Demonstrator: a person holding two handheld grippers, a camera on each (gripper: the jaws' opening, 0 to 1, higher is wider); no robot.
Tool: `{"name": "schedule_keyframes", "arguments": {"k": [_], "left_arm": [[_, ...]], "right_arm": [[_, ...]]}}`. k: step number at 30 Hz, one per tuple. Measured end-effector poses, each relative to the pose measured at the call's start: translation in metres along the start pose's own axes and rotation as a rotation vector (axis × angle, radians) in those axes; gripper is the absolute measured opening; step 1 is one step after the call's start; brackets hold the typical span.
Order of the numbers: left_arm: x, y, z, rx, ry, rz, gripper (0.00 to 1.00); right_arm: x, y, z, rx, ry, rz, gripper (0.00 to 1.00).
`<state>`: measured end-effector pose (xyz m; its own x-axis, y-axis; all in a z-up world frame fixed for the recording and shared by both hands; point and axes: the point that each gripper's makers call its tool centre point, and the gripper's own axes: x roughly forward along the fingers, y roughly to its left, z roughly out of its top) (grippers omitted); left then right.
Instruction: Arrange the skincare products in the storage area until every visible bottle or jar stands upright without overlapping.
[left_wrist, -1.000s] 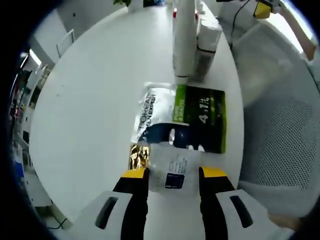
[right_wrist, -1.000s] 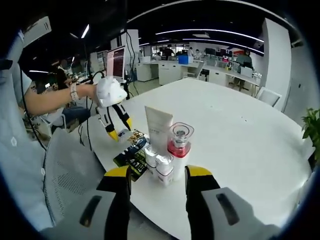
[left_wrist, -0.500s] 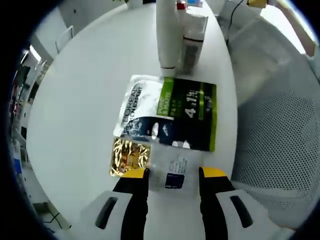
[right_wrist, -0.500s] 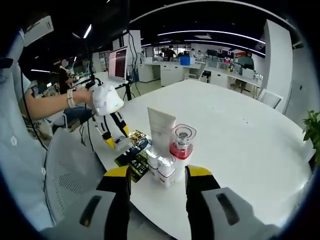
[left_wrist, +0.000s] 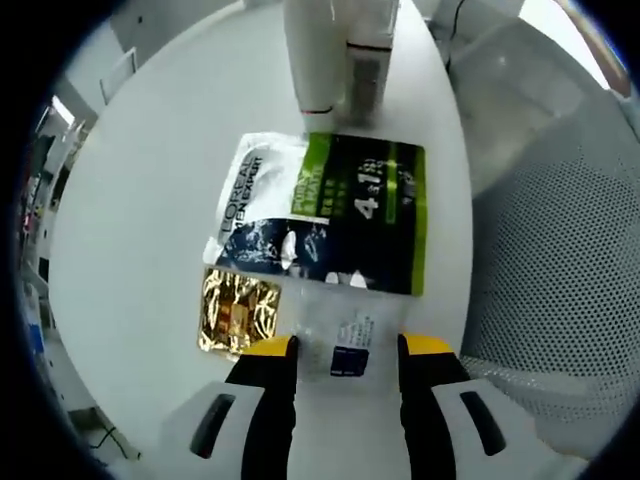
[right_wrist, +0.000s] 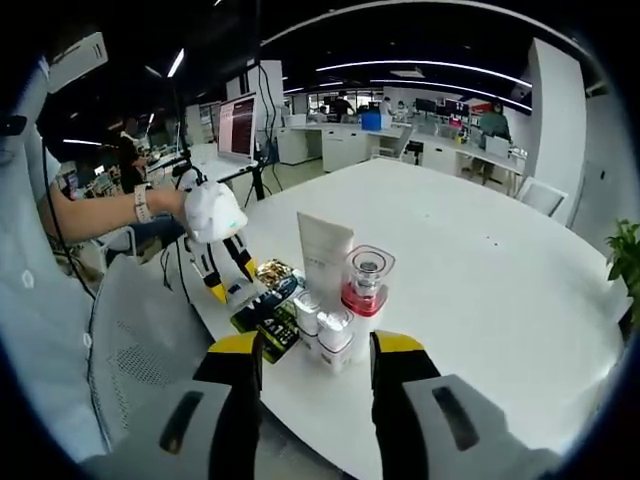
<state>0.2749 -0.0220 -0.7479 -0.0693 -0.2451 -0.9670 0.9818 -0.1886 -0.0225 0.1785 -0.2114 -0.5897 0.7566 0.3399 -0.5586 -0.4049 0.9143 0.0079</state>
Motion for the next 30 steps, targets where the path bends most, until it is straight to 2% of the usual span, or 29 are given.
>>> {"name": "schedule_keyframes", "arguments": {"k": [5, 12, 26, 30], "left_arm": [[0.0019, -0.0003, 0.0004, -0.022, -0.009, 0.000, 0.37], [0.0040, 0.0007, 0.0013, -0.005, -0.003, 0.027, 0.37], [0.0011, 0.0002, 0.0007, 0.017, -0.003, 0.031, 0.37], [-0.0043, 0.0011, 0.0048, 0.009, -0.027, 0.031, 0.37]], "right_arm": [[-0.0004, 0.0022, 0.0016, 0.015, -0.016, 0.010, 0.44], [-0.0010, 0.0004, 0.0002, 0.018, -0.014, 0.005, 0.44], [0.0005, 0.0012, -0.0013, 0.023, -0.015, 0.003, 0.44], [0.0014, 0.0022, -0.0003, 0.021, -0.020, 0.006, 0.44]]}}
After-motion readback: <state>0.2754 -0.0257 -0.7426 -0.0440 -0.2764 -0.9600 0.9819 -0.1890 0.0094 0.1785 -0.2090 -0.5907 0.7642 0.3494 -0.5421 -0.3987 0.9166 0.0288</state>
